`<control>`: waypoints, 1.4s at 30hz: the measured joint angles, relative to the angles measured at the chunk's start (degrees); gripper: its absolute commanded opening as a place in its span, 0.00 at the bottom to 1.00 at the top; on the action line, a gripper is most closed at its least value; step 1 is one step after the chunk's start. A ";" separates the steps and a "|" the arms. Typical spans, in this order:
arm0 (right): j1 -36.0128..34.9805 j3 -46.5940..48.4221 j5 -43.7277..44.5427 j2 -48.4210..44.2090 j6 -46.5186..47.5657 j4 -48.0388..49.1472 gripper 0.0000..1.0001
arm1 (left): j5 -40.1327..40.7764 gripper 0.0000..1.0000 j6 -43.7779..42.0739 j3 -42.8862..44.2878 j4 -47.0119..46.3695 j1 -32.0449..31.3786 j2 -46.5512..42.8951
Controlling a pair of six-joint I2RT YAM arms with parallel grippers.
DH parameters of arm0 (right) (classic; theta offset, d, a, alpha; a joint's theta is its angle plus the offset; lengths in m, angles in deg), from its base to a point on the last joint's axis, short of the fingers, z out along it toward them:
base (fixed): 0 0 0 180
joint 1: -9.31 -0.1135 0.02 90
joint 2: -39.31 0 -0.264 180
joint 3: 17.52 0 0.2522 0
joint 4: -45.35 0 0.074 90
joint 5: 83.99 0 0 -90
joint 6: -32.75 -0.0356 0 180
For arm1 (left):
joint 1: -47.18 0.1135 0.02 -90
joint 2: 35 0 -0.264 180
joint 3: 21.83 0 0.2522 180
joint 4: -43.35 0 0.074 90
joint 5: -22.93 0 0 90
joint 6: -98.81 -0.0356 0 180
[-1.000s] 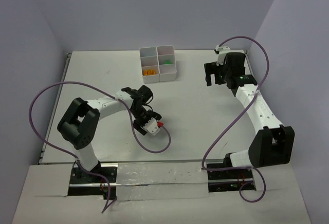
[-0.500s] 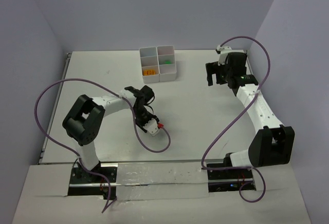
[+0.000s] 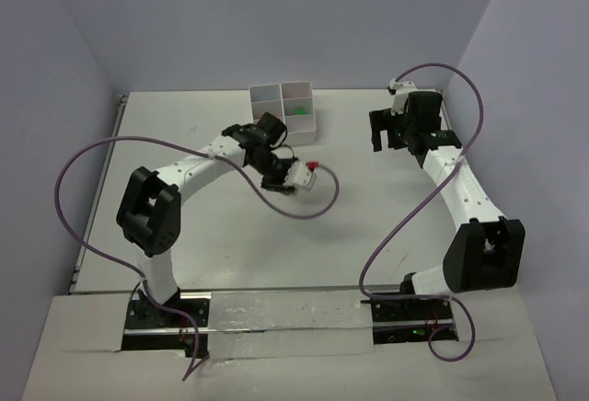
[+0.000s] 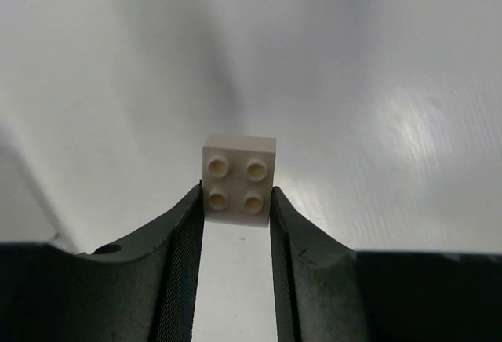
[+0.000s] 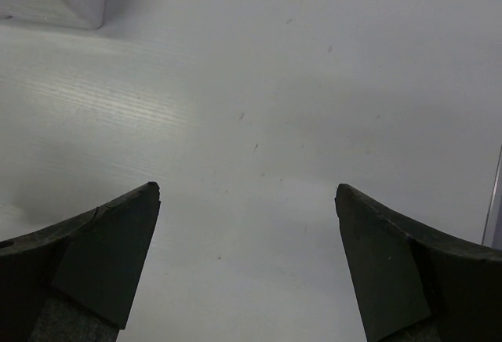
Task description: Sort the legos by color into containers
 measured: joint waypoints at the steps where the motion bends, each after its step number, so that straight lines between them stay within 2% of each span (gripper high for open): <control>1: 0.08 0.30 0.00 0.12 -0.09 0.00 1.00 | -0.03 0.00 5.32 2.73 -1.51 0.29 0.24; 3: 0.23 0.97 0.00 0.44 -0.22 0.02 1.00 | 1.32 0.00 16.88 8.01 -6.12 1.06 1.19; 7: 0.37 2.32 0.00 1.39 -0.58 -0.06 1.00 | 8.12 0.00 33.49 17.68 -13.97 2.60 4.93; 10: 0.37 3.48 -0.02 2.57 -0.86 -0.10 1.00 | 13.63 0.00 41.24 22.62 -18.78 3.48 8.32; 13: 0.37 4.93 -0.04 4.08 -1.00 -0.26 1.00 | 18.45 0.02 45.43 27.70 -20.64 4.28 12.36; 20: 0.38 6.72 -0.18 5.80 -1.26 -0.45 1.00 | 24.02 0.05 47.81 36.10 -22.13 4.86 21.23; 37: 0.48 6.98 -0.50 5.97 -1.41 -0.72 1.00 | 26.44 0.08 47.21 36.51 -23.92 4.85 23.84; 42: 0.48 6.98 -0.55 5.97 -1.41 -0.77 1.00 | 26.82 0.11 46.50 36.53 -24.20 4.85 25.22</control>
